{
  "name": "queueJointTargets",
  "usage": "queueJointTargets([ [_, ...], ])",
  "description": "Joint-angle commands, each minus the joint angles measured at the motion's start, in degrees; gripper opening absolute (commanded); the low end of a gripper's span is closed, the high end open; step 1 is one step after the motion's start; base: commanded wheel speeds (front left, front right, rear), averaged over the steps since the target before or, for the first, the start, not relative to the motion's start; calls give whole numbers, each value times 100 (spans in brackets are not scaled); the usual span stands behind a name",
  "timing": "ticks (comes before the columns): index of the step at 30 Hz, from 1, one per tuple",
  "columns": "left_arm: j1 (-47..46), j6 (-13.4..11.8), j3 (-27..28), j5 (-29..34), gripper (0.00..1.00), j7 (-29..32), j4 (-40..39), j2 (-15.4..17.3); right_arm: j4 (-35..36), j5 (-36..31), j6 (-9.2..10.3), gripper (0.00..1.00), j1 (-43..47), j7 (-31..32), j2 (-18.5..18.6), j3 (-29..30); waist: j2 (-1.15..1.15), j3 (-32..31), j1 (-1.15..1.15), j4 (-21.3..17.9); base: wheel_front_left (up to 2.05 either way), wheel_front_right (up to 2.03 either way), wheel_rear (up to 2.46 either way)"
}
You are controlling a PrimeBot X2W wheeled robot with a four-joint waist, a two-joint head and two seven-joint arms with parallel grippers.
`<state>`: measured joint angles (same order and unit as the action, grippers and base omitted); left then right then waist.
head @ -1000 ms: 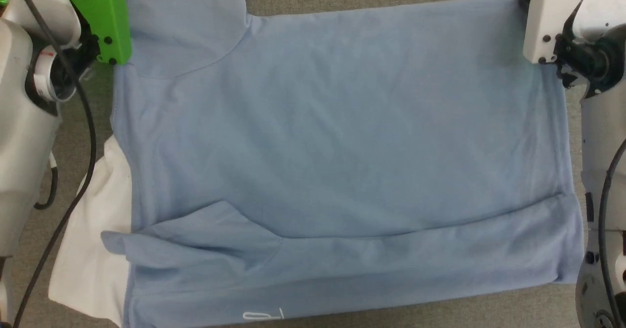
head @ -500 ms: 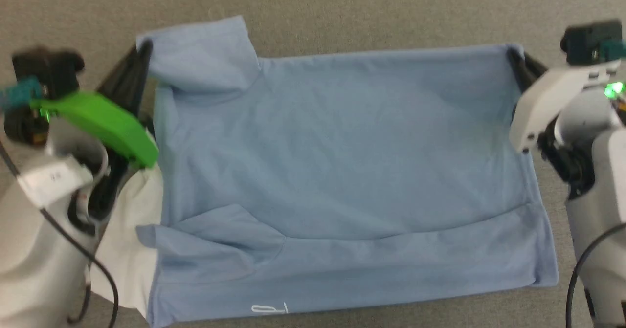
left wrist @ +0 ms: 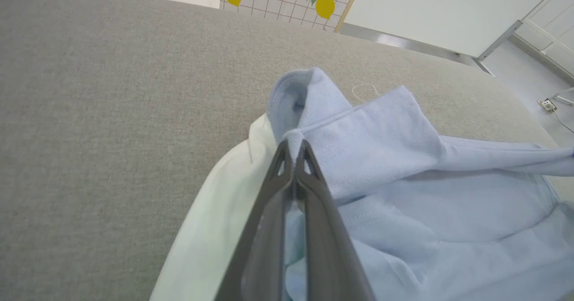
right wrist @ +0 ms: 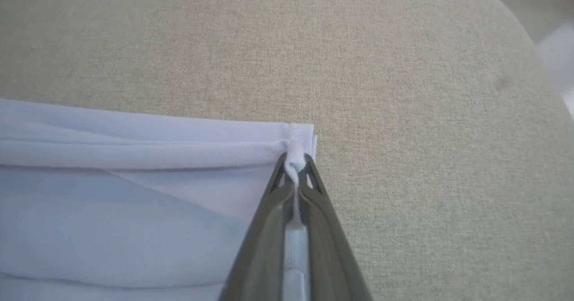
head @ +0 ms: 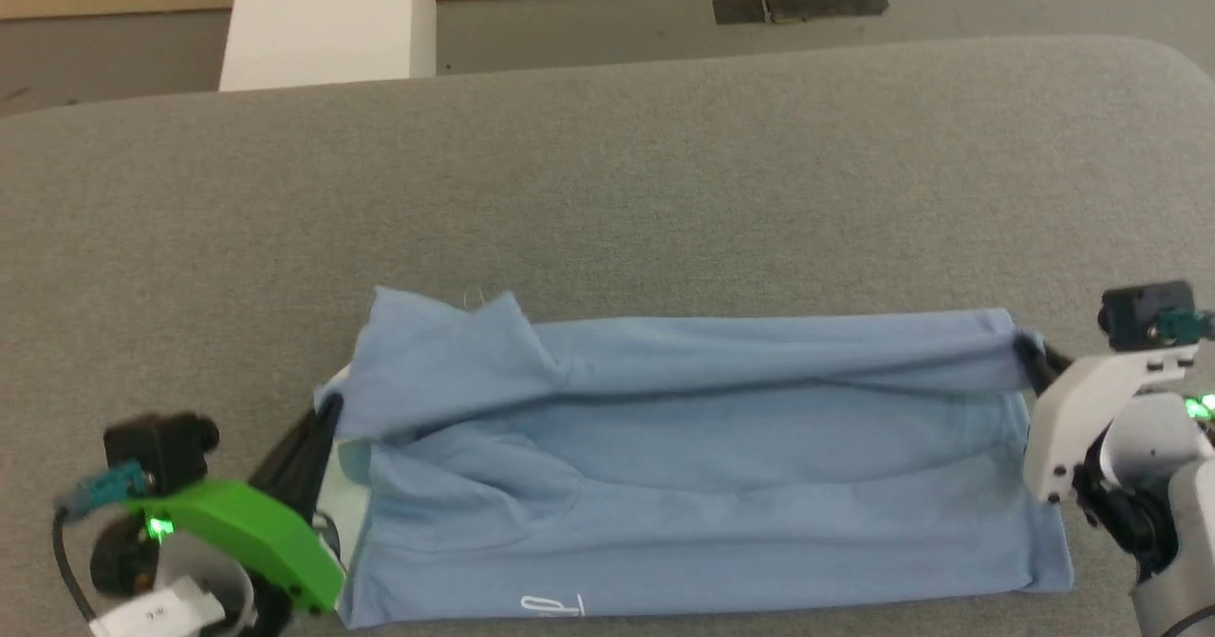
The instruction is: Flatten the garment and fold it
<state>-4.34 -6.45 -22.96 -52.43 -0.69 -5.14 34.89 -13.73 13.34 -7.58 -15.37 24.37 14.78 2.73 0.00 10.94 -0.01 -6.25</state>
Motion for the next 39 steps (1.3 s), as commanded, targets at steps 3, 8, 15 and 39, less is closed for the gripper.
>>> queueJointTargets([
  [3, 472, -33, -95, -217, 0, 90, -10, -40, -23, -17, 9, 0, 271, 396, 141, -165, 0, -165, 1, 151, 0, 0, 0],
  [8, 743, 24, -336, -345, 0, 260, 217, -145, -94, -143, 9, 0, 478, 819, 267, -378, 0, -137, 1, 210, 0, 0, 0],
  [15, 697, 176, -680, -378, 49, 394, 940, -446, -325, -162, 9, 55, 620, 1172, 193, -445, 0, -219, 1, 311, 0, 0, 0],
  [39, -341, -437, 180, 1941, 100, -1427, 957, -1164, 992, -310, 9, 100, 1506, -982, -1061, 1360, 0, -615, 1, 507, 0, 0, 0],
])
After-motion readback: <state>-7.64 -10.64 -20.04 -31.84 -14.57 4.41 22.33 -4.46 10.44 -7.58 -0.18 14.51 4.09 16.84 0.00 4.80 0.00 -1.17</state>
